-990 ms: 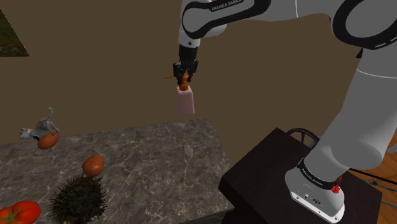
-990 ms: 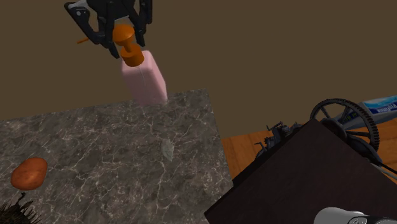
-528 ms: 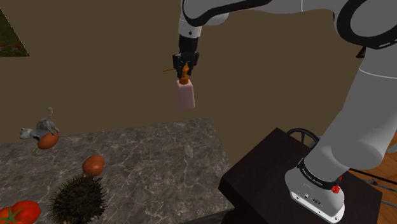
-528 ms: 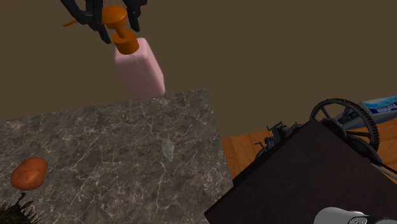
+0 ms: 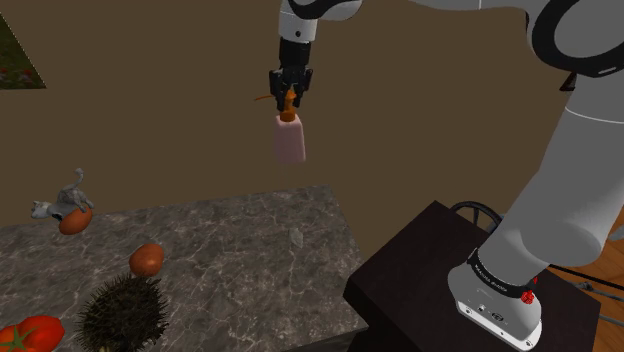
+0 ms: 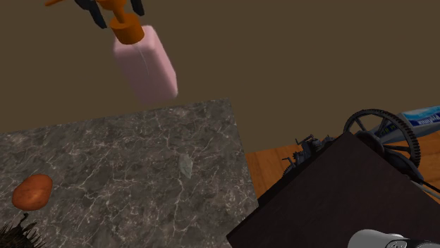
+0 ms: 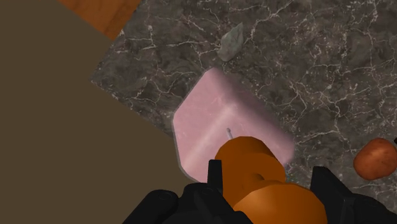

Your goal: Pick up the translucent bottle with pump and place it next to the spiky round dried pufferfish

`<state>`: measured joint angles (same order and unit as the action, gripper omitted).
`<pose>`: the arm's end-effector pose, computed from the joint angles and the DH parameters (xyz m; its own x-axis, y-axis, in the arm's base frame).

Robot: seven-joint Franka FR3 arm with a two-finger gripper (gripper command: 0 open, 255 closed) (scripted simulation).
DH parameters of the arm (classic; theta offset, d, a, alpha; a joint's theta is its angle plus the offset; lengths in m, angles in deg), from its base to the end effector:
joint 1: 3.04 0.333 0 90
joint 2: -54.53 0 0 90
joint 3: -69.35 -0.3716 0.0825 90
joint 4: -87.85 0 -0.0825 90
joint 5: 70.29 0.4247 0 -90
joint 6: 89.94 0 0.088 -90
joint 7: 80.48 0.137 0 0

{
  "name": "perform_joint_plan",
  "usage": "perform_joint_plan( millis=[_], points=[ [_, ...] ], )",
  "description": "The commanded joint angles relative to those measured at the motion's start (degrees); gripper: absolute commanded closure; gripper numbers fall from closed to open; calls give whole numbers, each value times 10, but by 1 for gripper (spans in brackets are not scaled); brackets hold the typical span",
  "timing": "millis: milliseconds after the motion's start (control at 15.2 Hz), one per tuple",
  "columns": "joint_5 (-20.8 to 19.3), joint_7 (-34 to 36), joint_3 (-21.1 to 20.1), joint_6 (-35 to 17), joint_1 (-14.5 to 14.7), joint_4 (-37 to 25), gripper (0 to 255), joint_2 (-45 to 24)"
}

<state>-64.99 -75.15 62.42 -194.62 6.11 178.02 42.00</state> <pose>0.6584 0.1929 0.5328 0.9868 0.1603 0.0235 0.1620 -0.9796 -0.1189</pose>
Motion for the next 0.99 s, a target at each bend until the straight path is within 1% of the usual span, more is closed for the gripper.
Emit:
perform_joint_plan(
  millis=[0,462,924],
  points=[
    [-2,19,-7,-3,11,5,255,4],
    [-14,108,-40,-13,66,3,255,1],
    [-34,200,-71,-12,126,-36,255,-31]
  ],
)
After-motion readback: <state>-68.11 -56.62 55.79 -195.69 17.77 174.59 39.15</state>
